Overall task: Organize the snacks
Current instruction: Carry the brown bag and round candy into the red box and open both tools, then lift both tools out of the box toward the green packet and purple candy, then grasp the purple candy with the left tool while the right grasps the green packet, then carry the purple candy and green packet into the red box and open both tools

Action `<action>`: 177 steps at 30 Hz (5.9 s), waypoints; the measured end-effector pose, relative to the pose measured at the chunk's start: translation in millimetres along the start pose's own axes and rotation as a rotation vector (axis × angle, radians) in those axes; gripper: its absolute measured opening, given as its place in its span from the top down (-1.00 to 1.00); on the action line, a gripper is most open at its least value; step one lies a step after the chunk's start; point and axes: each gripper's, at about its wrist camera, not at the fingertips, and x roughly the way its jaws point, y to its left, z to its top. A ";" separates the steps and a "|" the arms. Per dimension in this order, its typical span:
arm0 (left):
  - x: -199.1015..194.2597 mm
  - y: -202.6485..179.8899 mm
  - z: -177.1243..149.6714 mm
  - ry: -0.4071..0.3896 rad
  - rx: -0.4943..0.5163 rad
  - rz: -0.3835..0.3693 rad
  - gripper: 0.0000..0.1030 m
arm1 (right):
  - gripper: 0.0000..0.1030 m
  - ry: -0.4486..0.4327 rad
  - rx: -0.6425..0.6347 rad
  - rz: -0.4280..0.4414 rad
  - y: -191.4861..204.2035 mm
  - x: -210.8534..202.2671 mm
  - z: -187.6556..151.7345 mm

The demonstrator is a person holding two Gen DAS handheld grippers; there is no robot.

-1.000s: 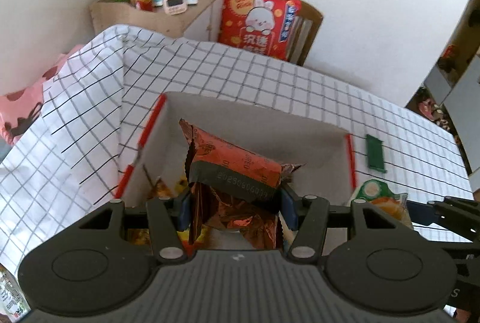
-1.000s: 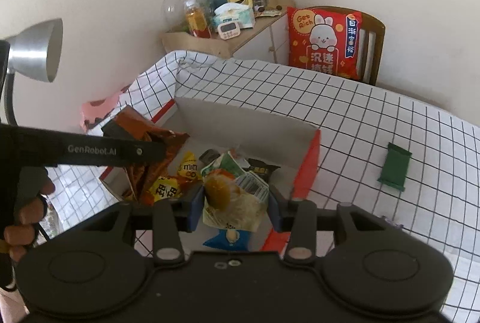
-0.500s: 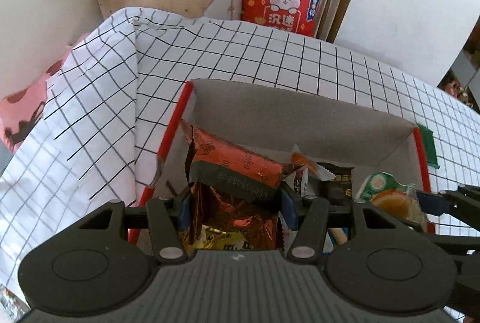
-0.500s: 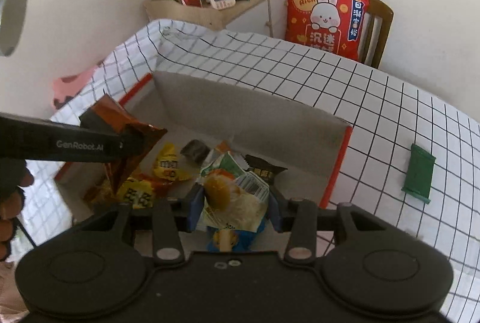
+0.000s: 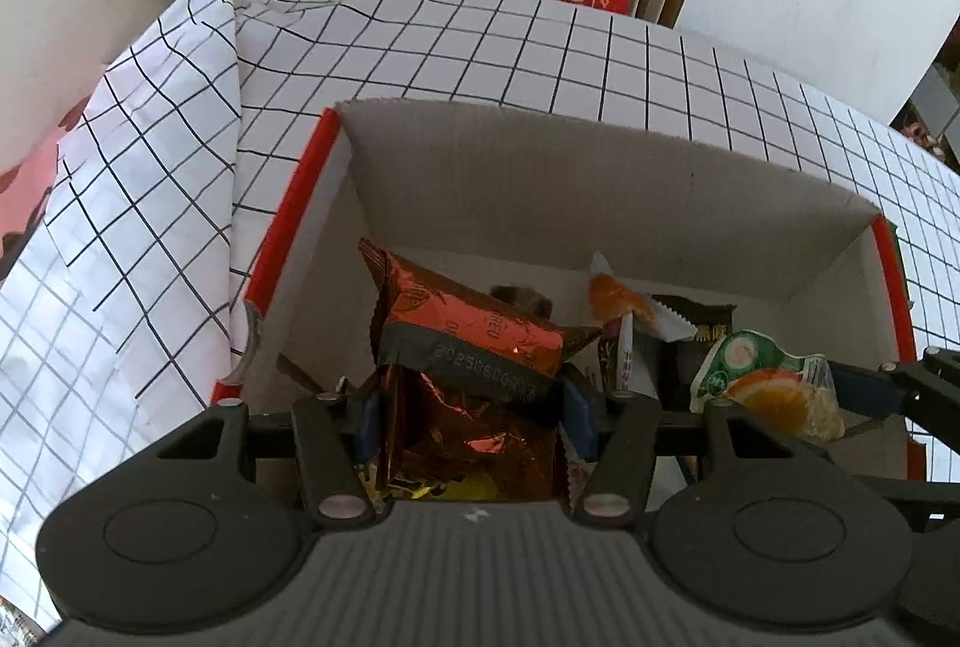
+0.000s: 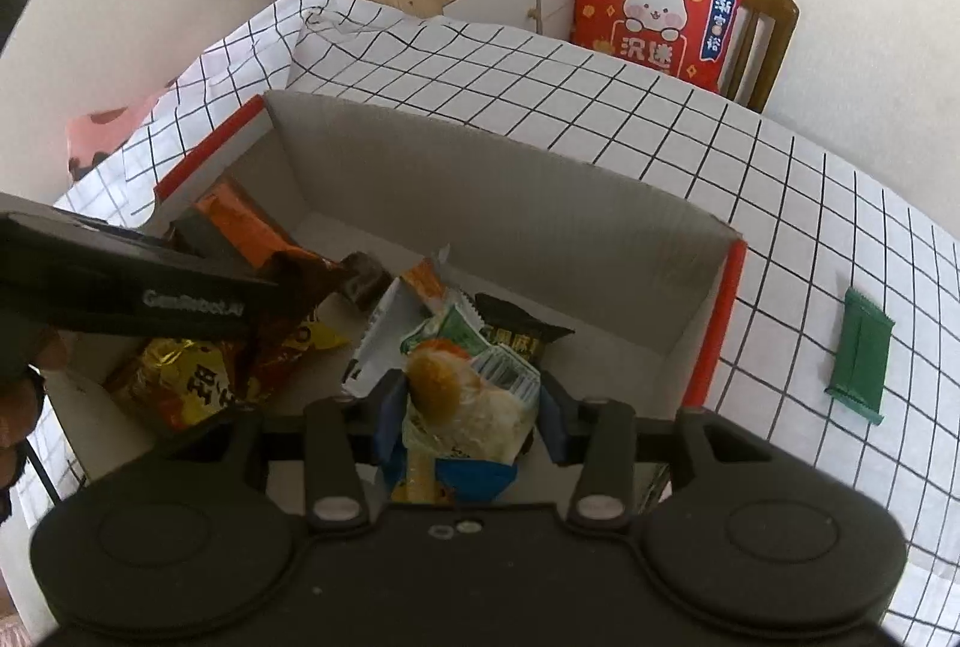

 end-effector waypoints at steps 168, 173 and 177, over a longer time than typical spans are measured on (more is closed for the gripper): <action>-21.6 -270.3 -71.7 -0.035 0.110 -0.236 0.53 | 0.12 -0.024 0.223 0.096 -268.2 -76.2 -65.3; -54.5 -258.1 -85.1 -0.054 0.095 -0.237 0.53 | 0.12 -0.053 0.200 0.102 -255.6 -105.9 -69.3; -74.4 -244.9 -90.9 -0.076 0.084 -0.237 0.53 | 0.12 -0.065 0.182 0.109 -241.7 -126.3 -70.6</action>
